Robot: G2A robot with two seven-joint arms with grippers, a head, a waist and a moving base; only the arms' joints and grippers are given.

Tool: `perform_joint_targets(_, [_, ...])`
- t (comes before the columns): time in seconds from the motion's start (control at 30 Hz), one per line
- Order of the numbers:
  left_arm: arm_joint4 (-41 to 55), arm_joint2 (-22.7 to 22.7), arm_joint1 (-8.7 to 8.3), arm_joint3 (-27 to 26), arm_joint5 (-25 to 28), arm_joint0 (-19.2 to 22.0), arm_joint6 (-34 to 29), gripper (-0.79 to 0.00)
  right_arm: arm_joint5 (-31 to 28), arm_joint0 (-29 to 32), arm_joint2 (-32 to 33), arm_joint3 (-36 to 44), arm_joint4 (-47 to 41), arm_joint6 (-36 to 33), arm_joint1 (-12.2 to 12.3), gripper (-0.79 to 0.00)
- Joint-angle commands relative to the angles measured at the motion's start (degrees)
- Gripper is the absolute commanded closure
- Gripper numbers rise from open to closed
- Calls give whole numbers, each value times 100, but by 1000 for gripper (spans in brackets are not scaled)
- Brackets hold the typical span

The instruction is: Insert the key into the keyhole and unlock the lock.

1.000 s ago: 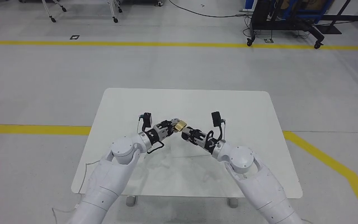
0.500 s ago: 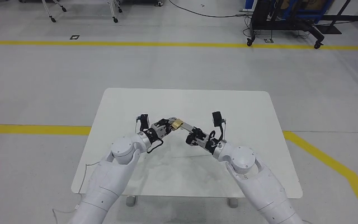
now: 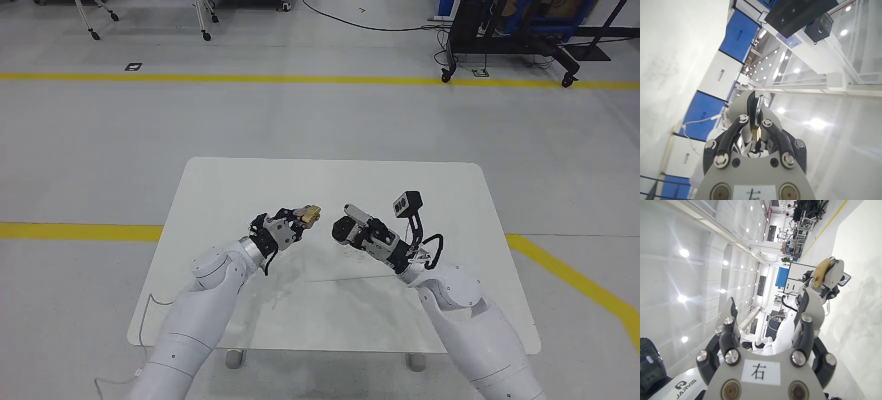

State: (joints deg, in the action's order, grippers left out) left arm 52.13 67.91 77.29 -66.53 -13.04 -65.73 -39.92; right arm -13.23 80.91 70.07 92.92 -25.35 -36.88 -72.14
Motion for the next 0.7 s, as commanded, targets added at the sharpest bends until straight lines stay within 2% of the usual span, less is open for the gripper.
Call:
perform_joint_targets(0.0, [28,-35,8,89,-32,55,-91,0,-71,-63,-80,-49,-37,-25,-16,0])
perform_joint_targets(0.27, [58,-125,22,249,-102,167,-340,0,-212,-380,-485,-343,1026,422,-69,0])
perform_joint_targets(0.67, [4,-146,9,253,-51,196,-529,0,-75,-627,-760,-705,1390,894,-145,0])
